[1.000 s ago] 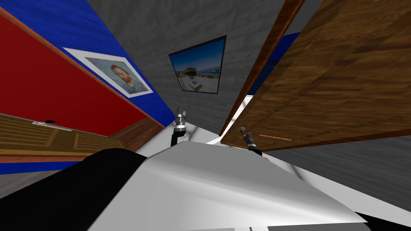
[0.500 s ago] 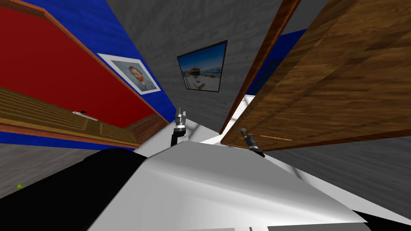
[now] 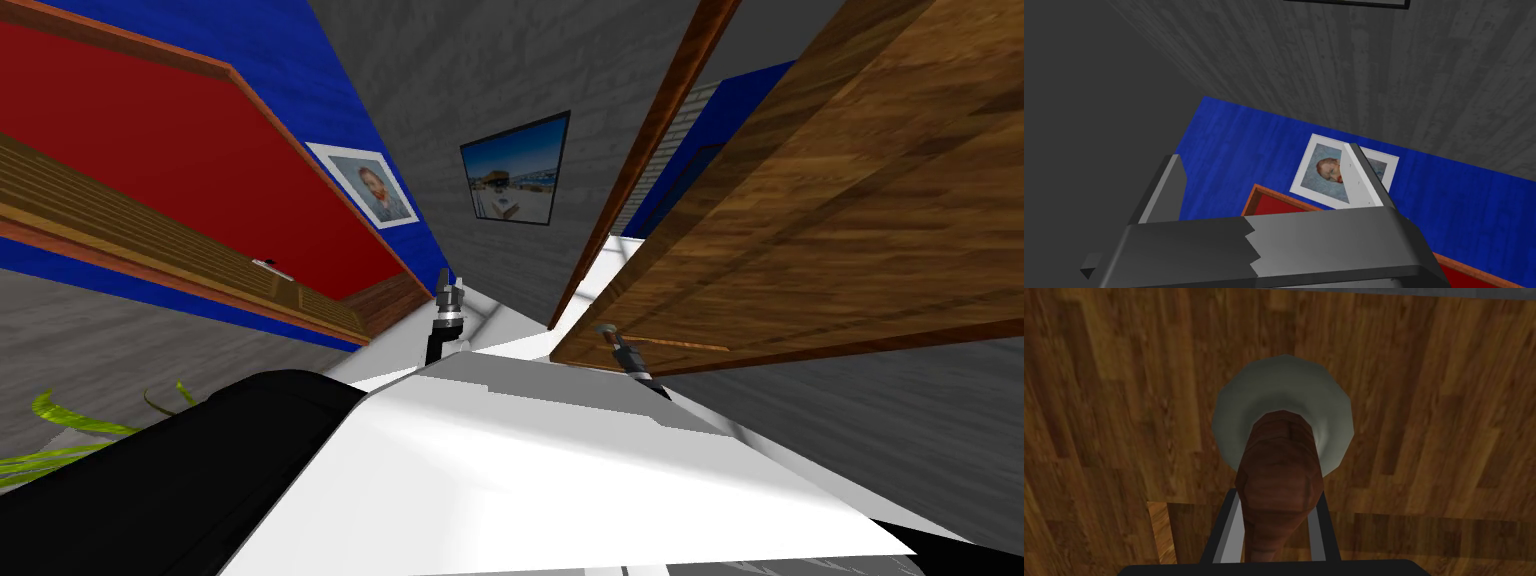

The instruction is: Pull the door open

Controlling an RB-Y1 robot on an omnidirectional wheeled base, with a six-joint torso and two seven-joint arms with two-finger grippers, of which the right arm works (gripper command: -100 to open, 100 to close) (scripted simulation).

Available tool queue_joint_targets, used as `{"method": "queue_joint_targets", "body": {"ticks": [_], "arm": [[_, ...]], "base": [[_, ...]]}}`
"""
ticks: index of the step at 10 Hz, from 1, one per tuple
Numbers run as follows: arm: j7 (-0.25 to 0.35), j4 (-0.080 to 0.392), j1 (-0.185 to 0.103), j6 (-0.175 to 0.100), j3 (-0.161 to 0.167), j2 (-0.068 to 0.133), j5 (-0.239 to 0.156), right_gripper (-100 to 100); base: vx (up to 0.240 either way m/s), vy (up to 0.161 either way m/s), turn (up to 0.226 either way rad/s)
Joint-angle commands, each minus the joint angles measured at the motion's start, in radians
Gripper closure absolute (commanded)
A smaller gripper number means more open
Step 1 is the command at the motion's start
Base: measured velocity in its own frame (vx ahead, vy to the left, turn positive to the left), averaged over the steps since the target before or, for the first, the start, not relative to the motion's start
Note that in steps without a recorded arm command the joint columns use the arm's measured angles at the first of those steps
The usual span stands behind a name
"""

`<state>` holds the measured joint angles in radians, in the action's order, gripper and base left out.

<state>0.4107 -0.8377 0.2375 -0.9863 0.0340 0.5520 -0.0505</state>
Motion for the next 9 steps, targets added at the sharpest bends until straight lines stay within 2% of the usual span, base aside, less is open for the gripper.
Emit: {"method": "queue_joint_targets", "body": {"ticks": [1, 2, 3, 9], "arm": [[0.009, 0.005, 0.015, -0.029, 0.003, 0.014, 0.001, 100], [0.007, 0.006, 0.005, -0.016, 0.006, 0.007, 0.002, 100], [0.014, 0.020, 0.016, -0.042, 0.010, 0.012, 0.002, 100], [0.033, 0.065, 0.052, -0.139, 0.016, 0.043, -0.001, 100]], "base": [[-0.214, -0.078, 0.135], [-0.090, -0.026, 0.025], [-0.147, -0.055, 0.157], [-0.224, -0.090, 0.209]]}}
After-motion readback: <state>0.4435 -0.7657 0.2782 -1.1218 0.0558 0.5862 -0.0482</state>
